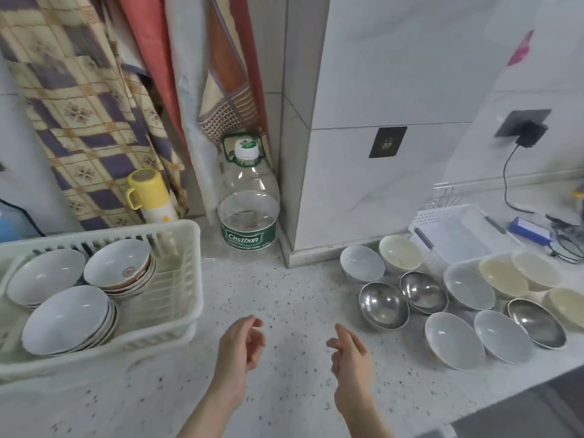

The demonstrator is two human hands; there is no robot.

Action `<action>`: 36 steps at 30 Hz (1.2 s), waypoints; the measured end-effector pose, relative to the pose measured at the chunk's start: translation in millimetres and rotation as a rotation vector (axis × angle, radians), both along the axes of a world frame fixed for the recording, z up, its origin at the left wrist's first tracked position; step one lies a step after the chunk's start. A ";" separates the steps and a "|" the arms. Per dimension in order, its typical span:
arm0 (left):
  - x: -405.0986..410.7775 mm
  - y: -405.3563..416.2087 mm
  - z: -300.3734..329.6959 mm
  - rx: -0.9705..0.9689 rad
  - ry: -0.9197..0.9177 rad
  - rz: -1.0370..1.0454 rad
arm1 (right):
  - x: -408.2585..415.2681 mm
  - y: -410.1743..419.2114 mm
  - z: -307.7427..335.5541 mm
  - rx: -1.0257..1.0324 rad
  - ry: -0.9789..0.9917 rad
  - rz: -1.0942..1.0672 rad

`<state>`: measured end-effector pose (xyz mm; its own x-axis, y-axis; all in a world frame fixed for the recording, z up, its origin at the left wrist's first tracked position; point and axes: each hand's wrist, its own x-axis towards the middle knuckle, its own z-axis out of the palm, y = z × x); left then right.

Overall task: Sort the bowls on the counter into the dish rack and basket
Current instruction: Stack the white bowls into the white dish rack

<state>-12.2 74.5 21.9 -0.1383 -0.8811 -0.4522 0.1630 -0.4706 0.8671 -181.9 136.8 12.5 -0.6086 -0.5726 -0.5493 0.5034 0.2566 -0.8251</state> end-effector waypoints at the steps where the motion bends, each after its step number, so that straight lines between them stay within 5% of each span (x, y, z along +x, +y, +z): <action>1: -22.8 4.6 -4.5 0.024 -0.025 -0.047 | -20.0 11.1 -6.0 0.063 0.003 -0.009; 11: -143.8 31.4 -29.4 0.159 -0.096 -0.163 | -156.6 70.1 -39.3 0.333 -0.060 -0.373; 28: -196.6 -60.6 -58.9 0.259 -0.352 -0.142 | -192.5 76.2 -49.4 0.315 0.222 -0.308; 36: -242.0 -105.5 -52.3 0.258 -0.404 -0.217 | -206.3 55.5 -22.0 0.105 0.295 -0.287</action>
